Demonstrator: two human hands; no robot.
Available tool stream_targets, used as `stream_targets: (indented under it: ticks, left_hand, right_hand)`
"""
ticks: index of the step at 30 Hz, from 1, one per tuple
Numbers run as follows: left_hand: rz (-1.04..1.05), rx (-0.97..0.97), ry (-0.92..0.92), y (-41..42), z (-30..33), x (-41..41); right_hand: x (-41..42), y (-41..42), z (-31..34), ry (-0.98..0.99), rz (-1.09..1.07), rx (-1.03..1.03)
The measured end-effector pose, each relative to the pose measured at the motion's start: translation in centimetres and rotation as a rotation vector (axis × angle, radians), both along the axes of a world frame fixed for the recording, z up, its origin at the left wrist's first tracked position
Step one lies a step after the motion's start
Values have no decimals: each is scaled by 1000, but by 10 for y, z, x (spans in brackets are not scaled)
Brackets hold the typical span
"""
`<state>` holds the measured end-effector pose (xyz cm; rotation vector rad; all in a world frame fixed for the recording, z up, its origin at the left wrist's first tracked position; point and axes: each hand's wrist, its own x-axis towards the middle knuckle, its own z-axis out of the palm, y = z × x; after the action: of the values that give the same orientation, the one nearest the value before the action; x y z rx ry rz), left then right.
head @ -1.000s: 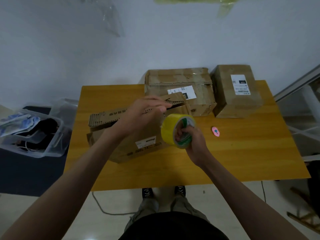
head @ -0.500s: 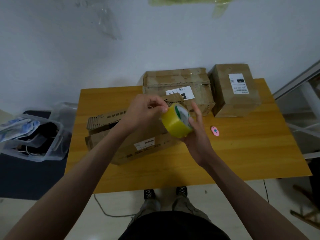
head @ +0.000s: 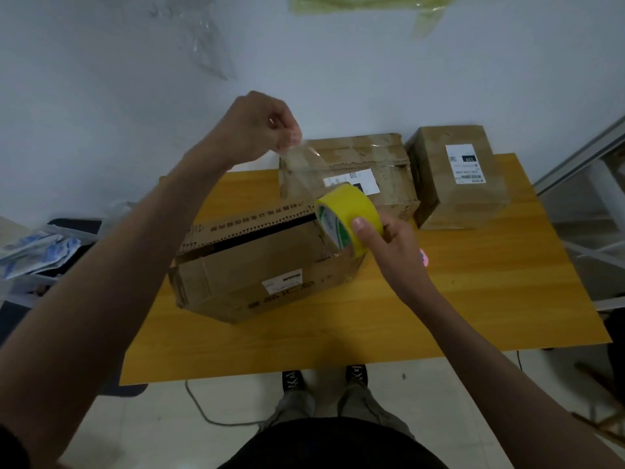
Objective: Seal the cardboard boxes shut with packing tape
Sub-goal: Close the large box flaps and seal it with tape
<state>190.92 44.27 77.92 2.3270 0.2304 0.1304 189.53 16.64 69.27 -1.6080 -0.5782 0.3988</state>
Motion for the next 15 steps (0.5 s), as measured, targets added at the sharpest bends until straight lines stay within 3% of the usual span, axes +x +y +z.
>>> stream_targets:
  ticks: [4,10,15]
  left_hand:
    - [11,127,-3,11,-8,23]
    - [-163,249,206,7,-52,40]
    - [-172,218,220,5,-77,42]
  right_hand:
    - [-20,4,-9,115,-5,-82]
    - [-46,-4,-24,314,157,-132]
    - [-48,-4,-31,333,127,-153]
